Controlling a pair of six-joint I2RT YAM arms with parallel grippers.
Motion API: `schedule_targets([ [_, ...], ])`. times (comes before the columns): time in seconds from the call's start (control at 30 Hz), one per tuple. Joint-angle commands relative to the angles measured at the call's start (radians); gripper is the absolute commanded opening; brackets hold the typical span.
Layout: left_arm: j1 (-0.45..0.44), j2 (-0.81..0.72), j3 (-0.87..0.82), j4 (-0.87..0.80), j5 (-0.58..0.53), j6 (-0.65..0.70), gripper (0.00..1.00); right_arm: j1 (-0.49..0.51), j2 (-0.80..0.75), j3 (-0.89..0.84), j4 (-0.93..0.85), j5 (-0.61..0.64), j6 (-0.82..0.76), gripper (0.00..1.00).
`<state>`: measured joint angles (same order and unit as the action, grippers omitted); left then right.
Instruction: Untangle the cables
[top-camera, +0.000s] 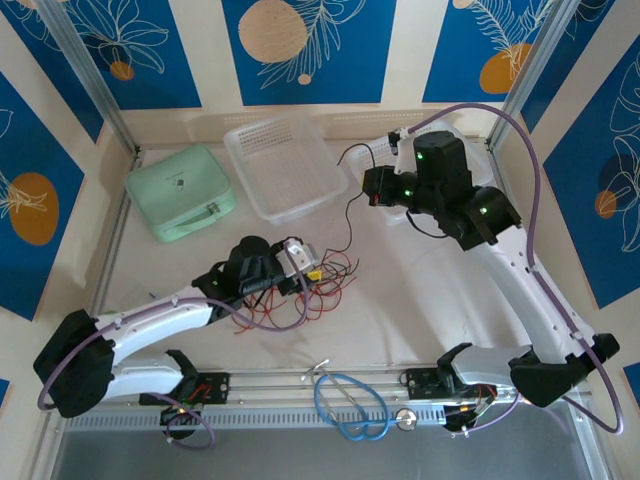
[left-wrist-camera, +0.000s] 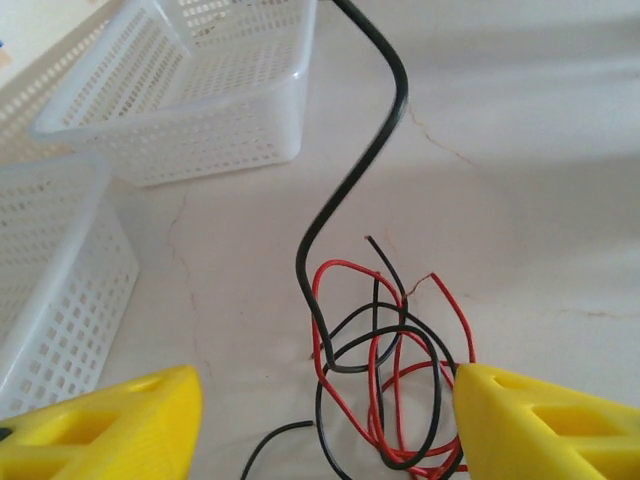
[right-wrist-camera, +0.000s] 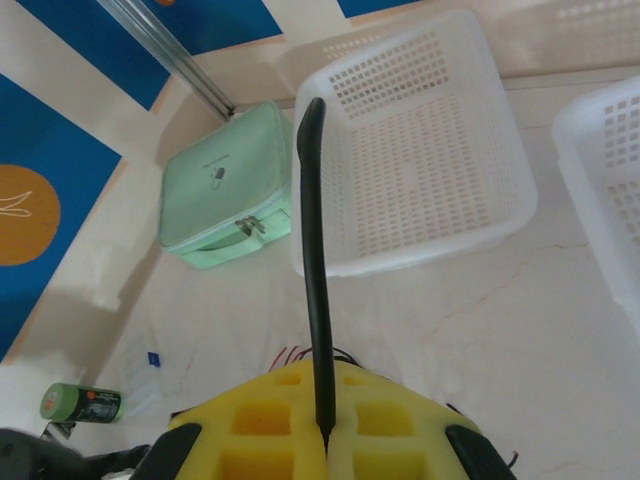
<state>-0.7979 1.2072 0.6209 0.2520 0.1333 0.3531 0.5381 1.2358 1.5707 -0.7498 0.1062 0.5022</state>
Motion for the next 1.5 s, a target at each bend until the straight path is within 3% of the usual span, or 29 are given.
schedule_targets([
  [0.0, 0.012, 0.052, 0.067, 0.018, 0.069, 0.117, 0.65, -0.007, -0.034, 0.017, -0.002, -0.075, 0.000, 0.00],
  [0.27, 0.005, 0.171, 0.131, 0.116, 0.279, -0.048, 0.77, -0.024, -0.060, 0.165, -0.034, -0.153, 0.006, 0.00],
  [0.43, -0.008, 0.279, 0.191, 0.213, 0.208, -0.146, 0.82, -0.023, -0.072, 0.222, -0.040, -0.197, 0.029, 0.00],
  [0.53, -0.009, 0.324, 0.249, 0.186, 0.138, -0.194, 0.75, -0.023, -0.092, 0.210, -0.043, -0.191, 0.038, 0.00],
  [0.57, -0.008, 0.328, 0.267, 0.165, 0.134, -0.203, 0.65, -0.023, -0.100, 0.204, -0.047, -0.181, 0.038, 0.00],
  [0.63, -0.008, 0.325, 0.299, 0.114, 0.131, -0.215, 0.20, -0.024, -0.115, 0.195, -0.058, -0.157, 0.035, 0.00],
  [0.67, -0.009, 0.316, 0.317, 0.075, 0.121, -0.223, 0.05, -0.026, -0.123, 0.191, -0.066, -0.139, 0.030, 0.00],
  [0.7, -0.009, 0.306, 0.334, 0.030, 0.114, -0.224, 0.00, -0.030, -0.132, 0.186, -0.076, -0.117, 0.026, 0.00],
  [1.03, -0.006, 0.071, 0.276, -0.201, -0.148, -0.139, 0.00, -0.110, -0.281, 0.075, -0.120, 0.186, 0.012, 0.00],
  [1.17, -0.006, -0.003, 0.344, -0.324, -0.155, -0.101, 0.00, -0.157, -0.297, 0.038, -0.105, 0.135, 0.036, 0.00],
  [1.33, -0.014, 0.022, 0.568, -0.660, -0.142, -0.025, 0.00, -0.165, -0.297, -0.078, -0.040, 0.033, 0.108, 0.00],
  [1.47, -0.041, 0.109, 0.669, -0.884, -0.318, -0.028, 0.00, -0.152, -0.306, -0.229, 0.041, -0.022, 0.187, 0.00],
])
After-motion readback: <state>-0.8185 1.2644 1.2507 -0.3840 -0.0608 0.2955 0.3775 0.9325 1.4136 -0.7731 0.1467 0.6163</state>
